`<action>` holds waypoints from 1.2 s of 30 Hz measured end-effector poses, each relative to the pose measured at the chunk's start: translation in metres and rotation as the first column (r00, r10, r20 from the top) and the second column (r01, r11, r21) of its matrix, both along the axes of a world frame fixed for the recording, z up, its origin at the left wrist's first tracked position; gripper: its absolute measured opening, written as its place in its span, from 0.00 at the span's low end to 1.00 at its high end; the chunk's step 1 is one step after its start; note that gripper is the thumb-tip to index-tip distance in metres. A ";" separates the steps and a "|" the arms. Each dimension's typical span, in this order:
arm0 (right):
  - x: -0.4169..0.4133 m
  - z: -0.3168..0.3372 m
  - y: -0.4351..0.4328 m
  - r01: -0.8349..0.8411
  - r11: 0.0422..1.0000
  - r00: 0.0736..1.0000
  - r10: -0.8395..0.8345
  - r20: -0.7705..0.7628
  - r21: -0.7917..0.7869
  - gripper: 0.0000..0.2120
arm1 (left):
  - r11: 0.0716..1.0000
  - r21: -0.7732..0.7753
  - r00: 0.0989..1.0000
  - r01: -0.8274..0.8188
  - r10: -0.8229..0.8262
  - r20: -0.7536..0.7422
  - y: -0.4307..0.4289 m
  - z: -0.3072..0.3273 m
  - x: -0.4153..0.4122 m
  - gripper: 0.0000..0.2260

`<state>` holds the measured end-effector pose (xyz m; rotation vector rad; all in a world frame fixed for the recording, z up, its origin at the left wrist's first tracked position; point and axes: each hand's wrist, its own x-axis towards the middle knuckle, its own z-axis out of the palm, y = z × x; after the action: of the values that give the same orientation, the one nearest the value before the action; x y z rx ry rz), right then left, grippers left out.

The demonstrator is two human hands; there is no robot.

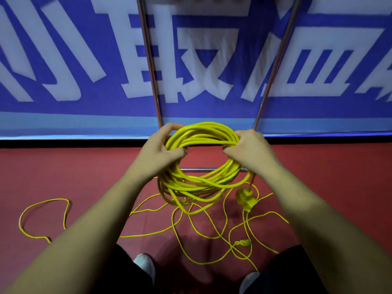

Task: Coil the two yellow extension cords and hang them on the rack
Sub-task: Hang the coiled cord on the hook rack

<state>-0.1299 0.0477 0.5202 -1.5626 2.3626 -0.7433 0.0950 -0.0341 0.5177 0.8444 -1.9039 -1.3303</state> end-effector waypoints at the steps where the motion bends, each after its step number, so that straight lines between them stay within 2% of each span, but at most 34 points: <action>1: 0.000 0.006 0.004 -0.011 1.000 1.000 0.010 0.009 0.027 0.10 | 1.000 0.000 1.000 0.014 -0.014 0.002 -0.001 0.007 0.001 0.19; 3: 0.000 0.018 0.011 -0.030 0.999 1.000 0.030 -0.007 0.043 0.09 | 0.999 0.031 0.999 0.033 -0.032 -0.029 0.002 0.019 0.003 0.19; 5: 0.001 0.033 0.015 -0.029 0.999 0.999 0.029 -0.023 0.017 0.08 | 0.994 0.095 0.992 0.058 -0.046 -0.121 0.006 0.029 0.004 0.19; 7: 0.002 0.051 0.020 -0.025 0.999 0.999 0.026 0.037 -0.028 0.06 | 0.986 0.132 0.976 0.104 -0.076 -0.205 0.013 0.041 0.003 0.20; 11: 0.005 0.085 0.021 -0.074 0.982 0.951 0.122 0.283 -0.173 0.03 | 0.989 -0.037 0.972 0.141 -0.145 -0.182 0.017 0.079 0.000 0.24; 13: 0.005 0.102 0.019 -0.116 0.946 0.889 0.235 0.392 -0.304 0.11 | 0.982 -0.133 0.977 0.136 -0.154 -0.144 0.013 0.101 -0.001 0.27; 14: 0.004 0.111 0.016 -0.145 0.917 0.866 0.299 0.400 -0.372 0.16 | 0.976 -0.169 0.979 0.141 -0.163 -0.121 0.009 0.111 -0.002 0.26; 16: 0.001 0.129 0.008 -0.209 0.859 0.843 0.401 0.360 -0.468 0.23 | 0.962 -0.233 0.984 0.141 -0.162 -0.070 0.000 0.129 -0.003 0.24; 18: -0.001 0.148 -0.002 -0.244 0.824 0.840 0.443 0.313 -0.511 0.26 | 0.947 -0.296 0.990 0.125 -0.138 -0.023 -0.012 0.146 -0.002 0.24; 22: -0.004 0.182 -0.029 -0.297 0.779 0.870 0.459 0.179 -0.552 0.21 | 0.914 -0.390 0.994 0.109 -0.107 0.029 -0.041 0.182 -0.001 0.25; 26: -0.012 0.203 -0.068 -0.315 0.766 0.884 0.451 0.120 -0.560 0.21 | 0.867 -0.490 0.994 0.093 -0.049 0.102 -0.072 0.211 -0.004 0.26; 29: -0.017 0.211 -0.095 -0.332 0.763 0.898 0.435 0.061 -0.555 0.20 | 0.850 -0.519 0.994 0.094 -0.047 0.102 -0.103 0.221 -0.007 0.26; 33: -0.027 0.214 -0.133 -0.362 0.777 0.915 0.401 -0.038 -0.514 0.15 | 0.841 -0.531 0.994 0.106 -0.084 0.064 -0.148 0.221 -0.018 0.26; 36: -0.039 0.216 -0.162 -0.389 0.759 0.884 0.468 0.022 -0.522 0.24 | 0.845 -0.524 0.994 0.106 -0.093 0.051 -0.185 0.221 -0.034 0.23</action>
<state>-0.1687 -0.1138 0.7358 -2.0596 1.6594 -1.3782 0.0614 -0.2194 0.7392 0.4831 -2.2028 -0.7763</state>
